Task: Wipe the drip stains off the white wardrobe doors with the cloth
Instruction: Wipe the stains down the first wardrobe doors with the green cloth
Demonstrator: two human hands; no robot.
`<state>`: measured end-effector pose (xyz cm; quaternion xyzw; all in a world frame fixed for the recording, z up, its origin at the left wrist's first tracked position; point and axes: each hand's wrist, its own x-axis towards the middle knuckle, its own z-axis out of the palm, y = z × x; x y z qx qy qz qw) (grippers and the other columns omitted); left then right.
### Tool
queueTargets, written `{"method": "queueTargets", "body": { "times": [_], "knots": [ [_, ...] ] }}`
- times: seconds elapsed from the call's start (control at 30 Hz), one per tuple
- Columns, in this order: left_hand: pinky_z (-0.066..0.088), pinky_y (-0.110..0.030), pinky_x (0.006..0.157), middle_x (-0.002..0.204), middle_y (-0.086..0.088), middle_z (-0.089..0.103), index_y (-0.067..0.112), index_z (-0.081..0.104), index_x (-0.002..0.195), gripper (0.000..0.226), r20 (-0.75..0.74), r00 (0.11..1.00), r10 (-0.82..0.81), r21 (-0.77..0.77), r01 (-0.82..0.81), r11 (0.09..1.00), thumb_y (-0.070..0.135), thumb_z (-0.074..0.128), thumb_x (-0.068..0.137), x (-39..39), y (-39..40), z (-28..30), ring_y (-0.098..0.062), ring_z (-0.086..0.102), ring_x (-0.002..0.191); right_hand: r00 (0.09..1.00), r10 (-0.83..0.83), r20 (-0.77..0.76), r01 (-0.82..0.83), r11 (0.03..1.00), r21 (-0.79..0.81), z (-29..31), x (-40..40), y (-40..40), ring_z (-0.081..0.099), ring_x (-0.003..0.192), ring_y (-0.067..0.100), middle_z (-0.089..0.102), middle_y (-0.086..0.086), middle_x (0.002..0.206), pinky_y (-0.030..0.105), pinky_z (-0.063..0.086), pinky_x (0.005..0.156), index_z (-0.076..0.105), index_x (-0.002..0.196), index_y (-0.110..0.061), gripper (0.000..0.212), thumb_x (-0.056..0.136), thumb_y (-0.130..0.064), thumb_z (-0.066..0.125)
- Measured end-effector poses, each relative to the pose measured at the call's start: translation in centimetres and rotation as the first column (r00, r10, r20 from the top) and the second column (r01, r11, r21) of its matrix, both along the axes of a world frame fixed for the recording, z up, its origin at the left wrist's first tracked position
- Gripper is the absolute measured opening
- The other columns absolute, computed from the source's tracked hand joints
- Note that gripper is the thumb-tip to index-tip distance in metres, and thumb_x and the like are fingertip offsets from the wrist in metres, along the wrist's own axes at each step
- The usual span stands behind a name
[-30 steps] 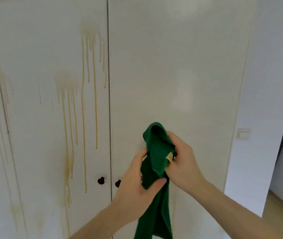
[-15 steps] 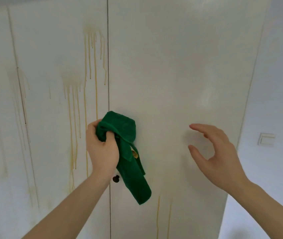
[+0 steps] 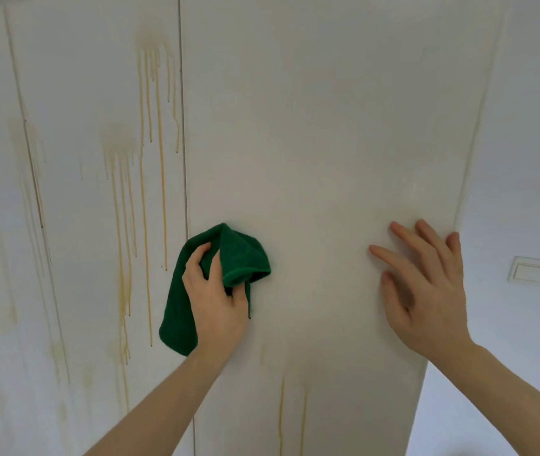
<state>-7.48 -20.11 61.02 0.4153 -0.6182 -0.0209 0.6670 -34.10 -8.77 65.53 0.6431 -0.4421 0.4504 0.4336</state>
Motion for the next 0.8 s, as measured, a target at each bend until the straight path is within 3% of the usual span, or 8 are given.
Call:
{"method": "queueTargets", "body": {
  "times": [0.1, 0.23, 0.43, 0.6, 0.7, 0.8],
  "knots": [
    [0.035, -0.051, 0.113, 0.147, -0.006, 0.038, 0.016, 0.052, 0.136, 0.055, 0.017, 1.000, 0.002, 0.005, -0.002, 1.000, 0.004, 0.066, 0.083, -1.6, 1.0, -1.2, -0.031, 0.039, 0.133, 1.000, 0.016, -0.021, -0.018, 0.998, -0.065, -0.3, -0.7, -0.8, 0.047, 0.138, 0.041, 0.062, 0.016, 0.138, 0.060, 0.018, 0.123, 0.075, 0.119, -0.008, 0.036, 0.091, 0.000, 0.055],
    [0.015, -0.020, 0.117, 0.147, 0.000, 0.036, 0.025, 0.051, 0.137, 0.069, 0.080, 0.992, -0.097, -0.015, 0.098, 0.995, -0.003, 0.070, 0.077, -5.9, 3.8, -4.0, -0.020, 0.032, 0.134, 0.999, 0.042, -0.033, -0.044, 0.996, -0.074, -0.5, -1.1, -1.3, 0.046, 0.138, 0.041, 0.062, 0.016, 0.138, 0.065, 0.020, 0.121, 0.075, 0.119, -0.008, 0.038, 0.096, -0.001, 0.046],
    [0.029, -0.028, 0.113, 0.141, 0.000, 0.043, 0.026, 0.061, 0.132, 0.064, 0.362, 0.891, -0.272, -0.110, 0.331, 0.937, 0.003, 0.057, 0.073, -12.4, 8.2, -6.7, -0.026, 0.040, 0.121, 0.997, 0.067, -0.040, -0.070, 0.996, -0.064, -0.6, -1.4, -1.4, 0.044, 0.141, 0.040, 0.061, 0.014, 0.140, 0.069, 0.020, 0.119, 0.076, 0.117, -0.007, 0.039, 0.092, 0.005, 0.049],
    [0.042, -0.038, 0.106, 0.139, -0.002, 0.046, 0.021, 0.063, 0.127, 0.054, 0.452, 0.847, -0.280, -0.151, 0.382, 0.911, 0.003, 0.055, 0.077, -12.4, 8.5, -7.0, -0.028, 0.044, 0.120, 0.997, 0.056, -0.053, -0.058, 0.998, -0.036, -0.7, -1.6, -1.2, 0.042, 0.143, 0.040, 0.059, 0.014, 0.144, 0.070, 0.019, 0.119, 0.075, 0.119, -0.008, 0.038, 0.094, 0.003, 0.049],
    [0.041, -0.042, 0.109, 0.139, -0.006, 0.047, 0.015, 0.066, 0.129, 0.057, 0.422, 0.860, -0.286, -0.199, 0.396, 0.897, -0.005, 0.052, 0.078, -10.1, 7.7, -6.1, -0.029, 0.047, 0.126, 0.997, 0.049, -0.067, -0.051, 0.998, -0.031, -0.7, -1.7, -1.1, 0.042, 0.143, 0.041, 0.057, 0.014, 0.146, 0.068, 0.018, 0.120, 0.074, 0.122, -0.009, 0.038, 0.095, 0.002, 0.048],
    [0.037, -0.044, 0.115, 0.147, -0.006, 0.043, 0.010, 0.065, 0.132, 0.066, 0.260, 0.936, -0.238, -0.198, 0.293, 0.935, -0.012, 0.045, 0.074, -6.8, 6.1, -4.7, -0.025, 0.040, 0.138, 0.997, 0.052, -0.054, -0.054, 0.998, -0.033, -0.7, -1.6, -1.0, 0.042, 0.143, 0.041, 0.058, 0.015, 0.145, 0.069, 0.020, 0.119, 0.074, 0.121, -0.009, 0.038, 0.095, 0.000, 0.048]
  ]
}}
